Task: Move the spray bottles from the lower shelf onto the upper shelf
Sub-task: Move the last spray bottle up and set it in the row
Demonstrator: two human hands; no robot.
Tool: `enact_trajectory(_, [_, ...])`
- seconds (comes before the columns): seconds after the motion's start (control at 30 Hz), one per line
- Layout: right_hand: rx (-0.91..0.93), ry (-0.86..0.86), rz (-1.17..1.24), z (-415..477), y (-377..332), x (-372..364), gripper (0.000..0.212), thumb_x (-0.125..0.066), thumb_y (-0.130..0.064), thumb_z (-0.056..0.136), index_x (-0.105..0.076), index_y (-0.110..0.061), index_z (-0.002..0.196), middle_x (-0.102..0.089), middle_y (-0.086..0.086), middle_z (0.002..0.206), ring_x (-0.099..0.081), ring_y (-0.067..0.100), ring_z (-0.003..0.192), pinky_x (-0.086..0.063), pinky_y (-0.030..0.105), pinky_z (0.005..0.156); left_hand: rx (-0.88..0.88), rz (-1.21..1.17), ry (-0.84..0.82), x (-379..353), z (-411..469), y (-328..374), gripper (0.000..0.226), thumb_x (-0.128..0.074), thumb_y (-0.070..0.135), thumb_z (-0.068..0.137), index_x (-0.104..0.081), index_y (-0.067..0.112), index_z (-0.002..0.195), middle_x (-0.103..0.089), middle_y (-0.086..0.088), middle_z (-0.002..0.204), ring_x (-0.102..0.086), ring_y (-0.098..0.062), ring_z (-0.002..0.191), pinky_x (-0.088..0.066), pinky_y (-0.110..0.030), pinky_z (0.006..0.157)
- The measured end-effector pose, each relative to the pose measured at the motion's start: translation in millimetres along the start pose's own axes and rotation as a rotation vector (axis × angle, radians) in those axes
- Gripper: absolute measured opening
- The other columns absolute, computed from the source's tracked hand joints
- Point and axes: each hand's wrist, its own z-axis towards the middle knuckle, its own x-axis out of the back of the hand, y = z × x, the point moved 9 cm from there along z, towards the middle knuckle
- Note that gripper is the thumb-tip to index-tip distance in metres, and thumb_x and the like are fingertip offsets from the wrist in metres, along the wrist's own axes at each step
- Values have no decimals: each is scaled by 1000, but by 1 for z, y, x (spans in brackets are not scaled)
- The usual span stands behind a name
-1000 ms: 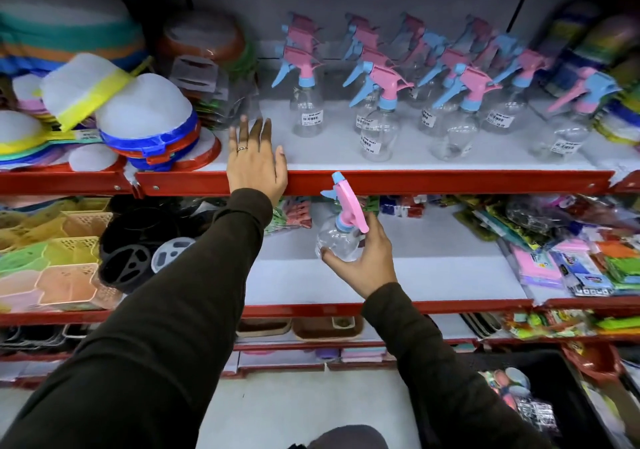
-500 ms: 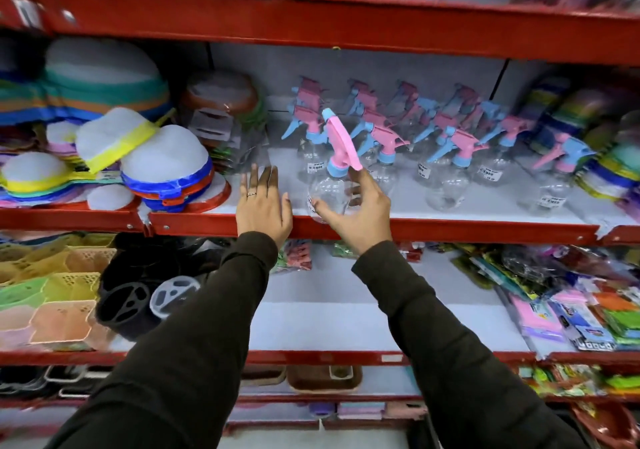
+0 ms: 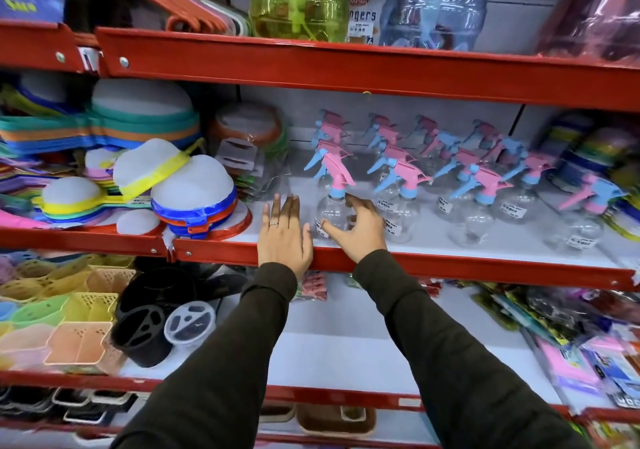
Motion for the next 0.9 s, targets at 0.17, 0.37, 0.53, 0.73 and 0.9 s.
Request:
enact_trajectory(0.17, [-5,9,-13,-1,-2,-5,77,-79,-48,71,-49,-19,136,-51,6,135,-49,23,128,-44,37,109,2,-4,-12,-1,0,0,60,-28,34,97,-32,5,150,-36,-14,157,-17,-30,151,-10,-46,124])
enact_trajectory(0.37, [-50,69,-5,0,1,1,74,-86,-49,61,-51,-19,120,-55,4,120,-56,22,111,-52,39,96,2,4,-35,-2,-1,0,60,-28,35,98,-32,6,150,-35,-13,157,-18,-30,151,-9,-45,125])
enact_trajectory(0.53, [-89,-27,94,0,7,-4,75,-81,-39,72,-50,-21,137,-58,1,136,-57,21,123,-50,39,104,-2,8,-22,-2,-1,-1,59,-26,35,97,-38,7,148,-42,-13,153,-27,-31,148,-11,-47,124])
enact_trajectory(0.73, [-112,-46,110,-5,4,0,74,-70,-30,85,-37,-17,149,-45,6,152,-43,23,139,-37,36,115,-32,-75,-131,-7,-2,-1,60,-19,40,101,-27,12,153,-42,-9,154,-40,-22,141,-11,-43,124])
enact_trajectory(0.9, [-143,6,174,-11,4,4,61,-60,-30,90,-42,-14,146,-49,9,148,-46,25,138,-40,44,114,30,-318,-117,13,-1,11,54,-23,40,104,-38,12,148,-49,-13,148,-43,-34,138,-26,-40,118])
